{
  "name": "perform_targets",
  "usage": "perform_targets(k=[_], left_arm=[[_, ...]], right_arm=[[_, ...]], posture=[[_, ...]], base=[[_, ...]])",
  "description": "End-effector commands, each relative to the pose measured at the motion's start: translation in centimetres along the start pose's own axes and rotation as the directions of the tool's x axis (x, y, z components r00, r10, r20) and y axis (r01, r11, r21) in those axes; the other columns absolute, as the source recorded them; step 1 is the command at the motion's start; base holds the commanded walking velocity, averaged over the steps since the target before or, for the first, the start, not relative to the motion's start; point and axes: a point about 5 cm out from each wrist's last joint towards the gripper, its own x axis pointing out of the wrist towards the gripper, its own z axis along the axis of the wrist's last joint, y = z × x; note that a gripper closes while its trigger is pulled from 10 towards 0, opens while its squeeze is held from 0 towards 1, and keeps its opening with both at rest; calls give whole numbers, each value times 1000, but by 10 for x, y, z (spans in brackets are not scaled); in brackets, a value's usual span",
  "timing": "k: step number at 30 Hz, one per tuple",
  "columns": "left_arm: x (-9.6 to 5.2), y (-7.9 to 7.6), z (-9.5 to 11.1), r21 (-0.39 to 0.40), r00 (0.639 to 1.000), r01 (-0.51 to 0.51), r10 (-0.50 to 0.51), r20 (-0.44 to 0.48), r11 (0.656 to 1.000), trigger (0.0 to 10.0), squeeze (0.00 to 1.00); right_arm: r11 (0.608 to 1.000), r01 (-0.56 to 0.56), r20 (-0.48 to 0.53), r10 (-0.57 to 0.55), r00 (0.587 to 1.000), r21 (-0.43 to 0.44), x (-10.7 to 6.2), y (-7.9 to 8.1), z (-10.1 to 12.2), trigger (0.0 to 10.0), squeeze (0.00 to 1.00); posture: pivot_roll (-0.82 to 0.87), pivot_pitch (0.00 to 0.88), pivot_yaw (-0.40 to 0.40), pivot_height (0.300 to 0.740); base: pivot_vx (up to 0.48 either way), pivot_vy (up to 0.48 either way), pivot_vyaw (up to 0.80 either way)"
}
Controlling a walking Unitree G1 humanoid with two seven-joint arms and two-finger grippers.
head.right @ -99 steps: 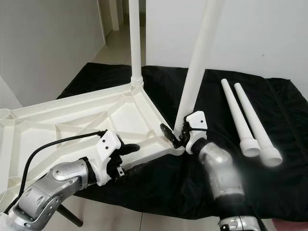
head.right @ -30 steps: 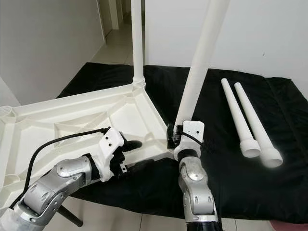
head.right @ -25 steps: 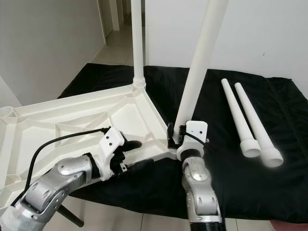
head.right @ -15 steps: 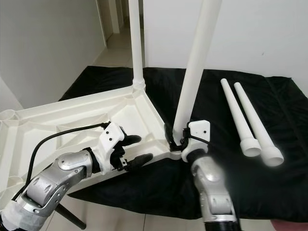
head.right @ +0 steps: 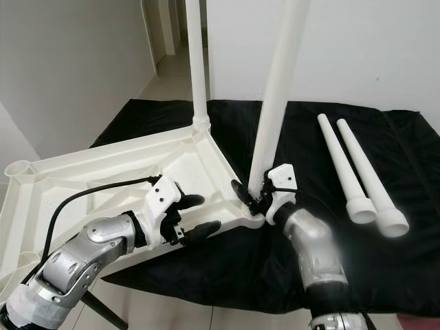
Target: Building children table
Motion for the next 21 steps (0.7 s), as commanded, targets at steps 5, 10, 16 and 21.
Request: perform_targets(k=[5, 10, 16, 21], left_arm=[[1, -5, 2, 24, 996, 87, -87, 1, 996, 10000, 0], [3, -4, 1, 27, 996, 85, -85, 1, 996, 10000, 0], [5, -3, 0, 34, 997, 81, -81, 10, 996, 10000, 0], [9, 0, -2, 32, 998, 67, -68, 16, 997, 10000, 0]], right_arm=[[999, -52, -41, 53, 998, 10, 1, 0, -12, 0, 0], [999, -43, -54, 44, 998, 26, 1, -3, -18, 10000, 0], [994, 56, -37, -53, 998, 90, -2, -5, -20, 10000, 0], [982, 172, -79, -166, 983, 74, -4, -2, -26, 10000, 0]], posture=[[-97, 0, 94, 740], [-99, 0, 91, 740], [-116, 0, 79, 740], [-126, 0, 68, 740]], base=[[0, 0, 0], [0, 0, 0], [0, 0, 0], [0, 0, 0]])
